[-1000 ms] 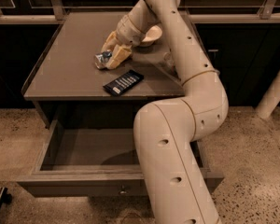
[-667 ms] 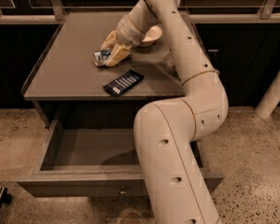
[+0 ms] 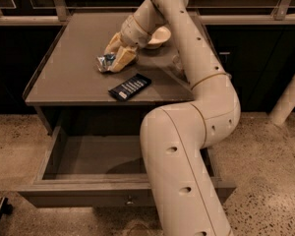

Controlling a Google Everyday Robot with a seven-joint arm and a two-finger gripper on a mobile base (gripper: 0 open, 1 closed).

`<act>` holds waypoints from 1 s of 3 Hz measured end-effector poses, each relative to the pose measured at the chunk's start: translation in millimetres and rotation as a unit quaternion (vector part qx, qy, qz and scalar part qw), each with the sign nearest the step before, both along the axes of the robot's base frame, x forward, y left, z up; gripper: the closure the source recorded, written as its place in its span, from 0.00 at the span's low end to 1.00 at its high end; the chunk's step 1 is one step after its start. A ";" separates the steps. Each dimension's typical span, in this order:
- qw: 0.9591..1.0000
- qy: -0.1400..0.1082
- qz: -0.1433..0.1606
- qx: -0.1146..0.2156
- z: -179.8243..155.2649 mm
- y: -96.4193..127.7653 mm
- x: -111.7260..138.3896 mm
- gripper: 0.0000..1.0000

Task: Place redbull can into top drawer

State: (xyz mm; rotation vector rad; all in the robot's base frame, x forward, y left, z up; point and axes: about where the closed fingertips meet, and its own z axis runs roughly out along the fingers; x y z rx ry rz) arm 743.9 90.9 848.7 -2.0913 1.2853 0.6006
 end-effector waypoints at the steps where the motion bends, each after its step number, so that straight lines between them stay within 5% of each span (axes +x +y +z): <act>1: 0.999 -0.007 0.033 0.029 21.8 0.0 -16.5 1.00; 3: 0.996 0.000 0.057 0.072 66.2 -28.1 -62.0 1.00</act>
Offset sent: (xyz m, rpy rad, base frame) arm -0.1357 -0.0465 0.0559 0.0491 0.0981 0.2715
